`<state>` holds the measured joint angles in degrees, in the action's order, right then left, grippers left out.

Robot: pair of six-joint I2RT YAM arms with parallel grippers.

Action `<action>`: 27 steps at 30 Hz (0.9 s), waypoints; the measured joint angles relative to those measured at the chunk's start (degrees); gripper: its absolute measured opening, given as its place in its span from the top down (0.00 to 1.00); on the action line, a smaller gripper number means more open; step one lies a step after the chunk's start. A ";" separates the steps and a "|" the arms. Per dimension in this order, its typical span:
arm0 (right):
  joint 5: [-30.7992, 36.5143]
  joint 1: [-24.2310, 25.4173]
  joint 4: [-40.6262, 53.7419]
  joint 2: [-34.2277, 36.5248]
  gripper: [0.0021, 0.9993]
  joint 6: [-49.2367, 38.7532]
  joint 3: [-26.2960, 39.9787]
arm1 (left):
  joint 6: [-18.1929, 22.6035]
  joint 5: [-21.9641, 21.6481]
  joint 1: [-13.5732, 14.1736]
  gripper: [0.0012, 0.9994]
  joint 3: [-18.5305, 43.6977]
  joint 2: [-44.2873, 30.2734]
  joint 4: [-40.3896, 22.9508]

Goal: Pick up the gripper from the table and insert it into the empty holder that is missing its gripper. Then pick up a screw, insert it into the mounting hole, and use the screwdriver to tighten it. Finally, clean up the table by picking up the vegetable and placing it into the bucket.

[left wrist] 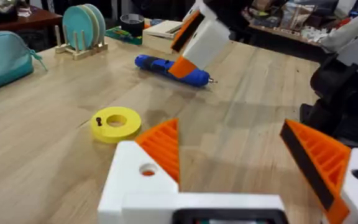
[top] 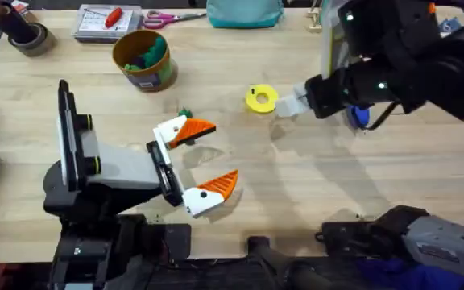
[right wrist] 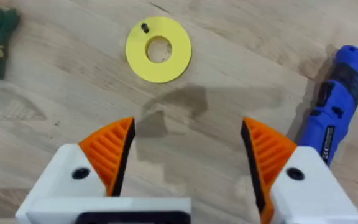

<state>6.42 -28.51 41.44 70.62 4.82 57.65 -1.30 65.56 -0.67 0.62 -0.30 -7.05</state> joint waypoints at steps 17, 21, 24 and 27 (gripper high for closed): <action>-2.86 -1.07 -5.70 6.12 0.00 -2.34 -0.07 | 0.00 0.00 0.00 0.01 0.00 -0.01 0.00; -3.10 -1.07 -5.46 8.92 0.00 -2.34 0.32 | 0.00 0.00 0.00 0.01 0.00 -0.02 0.00; -3.15 -1.07 -5.48 10.78 0.00 -2.34 1.66 | 0.00 0.00 0.00 0.01 0.00 -0.02 0.00; -3.26 -1.07 -5.52 12.34 0.00 -2.34 3.28 | 0.00 0.00 0.00 0.01 0.00 0.00 0.00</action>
<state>3.16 -29.58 35.92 82.96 2.48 60.93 -1.30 65.56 -0.67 0.62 -0.30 -7.05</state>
